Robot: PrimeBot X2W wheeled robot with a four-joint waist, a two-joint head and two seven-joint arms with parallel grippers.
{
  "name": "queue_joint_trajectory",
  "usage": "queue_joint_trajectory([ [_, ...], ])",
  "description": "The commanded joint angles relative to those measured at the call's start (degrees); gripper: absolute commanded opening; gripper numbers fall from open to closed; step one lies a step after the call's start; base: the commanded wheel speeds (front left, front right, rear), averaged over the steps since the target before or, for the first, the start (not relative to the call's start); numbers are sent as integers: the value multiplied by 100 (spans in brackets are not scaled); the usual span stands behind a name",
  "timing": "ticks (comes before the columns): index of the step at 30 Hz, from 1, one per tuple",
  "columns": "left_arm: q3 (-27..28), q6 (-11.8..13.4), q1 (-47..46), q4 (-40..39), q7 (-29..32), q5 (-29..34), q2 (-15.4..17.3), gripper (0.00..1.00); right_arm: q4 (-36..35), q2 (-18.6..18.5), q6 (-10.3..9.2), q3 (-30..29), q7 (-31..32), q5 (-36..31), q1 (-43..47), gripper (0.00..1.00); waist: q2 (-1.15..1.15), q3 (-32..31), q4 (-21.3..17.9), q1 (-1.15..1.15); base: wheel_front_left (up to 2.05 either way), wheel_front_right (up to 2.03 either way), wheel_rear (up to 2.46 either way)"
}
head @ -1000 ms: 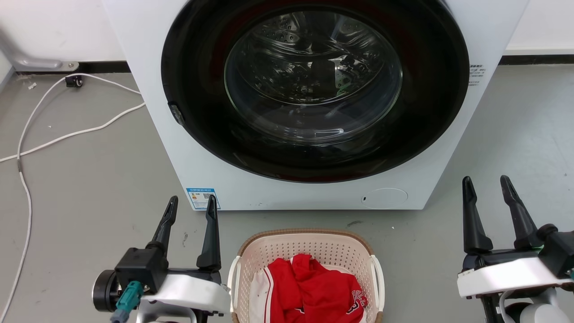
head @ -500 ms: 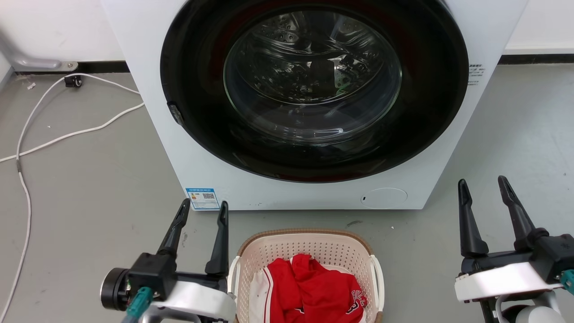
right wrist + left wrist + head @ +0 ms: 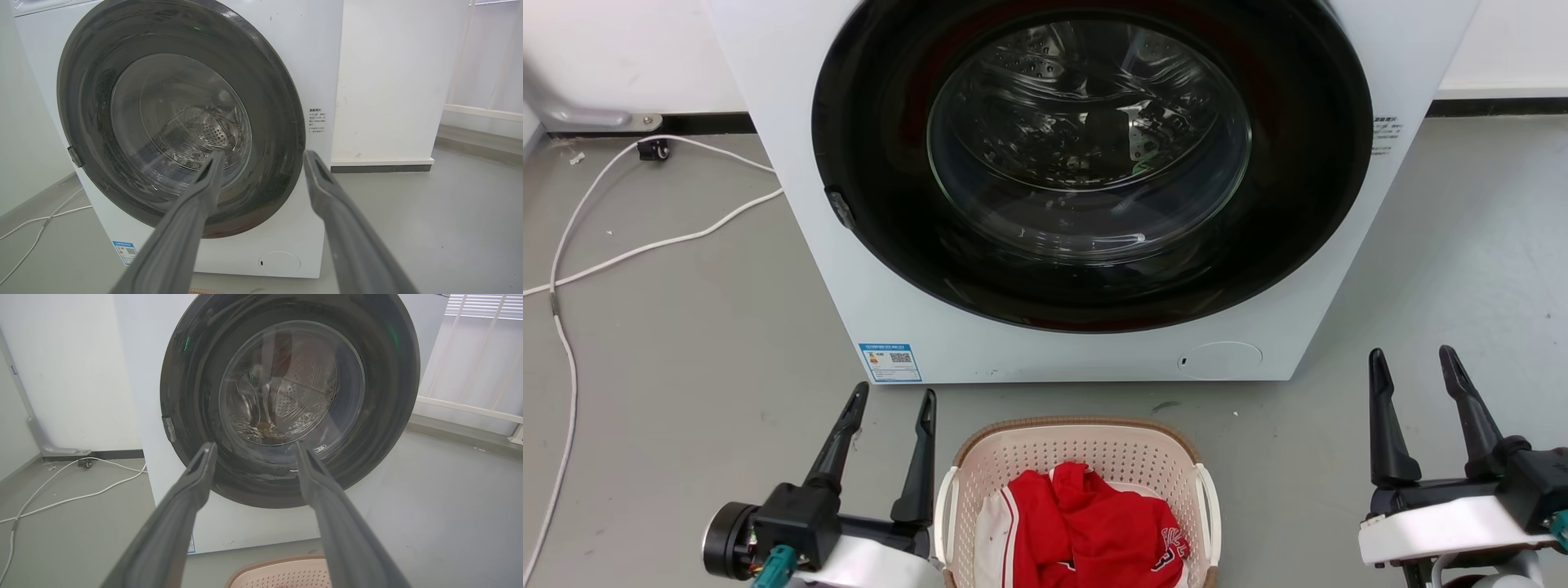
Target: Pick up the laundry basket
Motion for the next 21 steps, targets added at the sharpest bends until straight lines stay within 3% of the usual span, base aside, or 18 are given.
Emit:
queue_joint_trajectory([
  [1, 4, -47, 29, 14, -57, 239, -30, 100, 1, -5, -2, 9, -47, -151, 1, 100, 0, 14, -3, 0, 0, 0, 0],
  [11, 50, -128, 64, 63, -146, 733, -123, 100, -9, -3, -2, 0, -143, -488, -68, 100, 0, 64, -4, 0, 0, 0, 0],
  [21, 182, -197, 39, 70, -141, 697, -189, 100, 22, -3, -2, -11, -136, -418, -96, 100, 0, 95, 2, 0, 0, 0, 0],
])
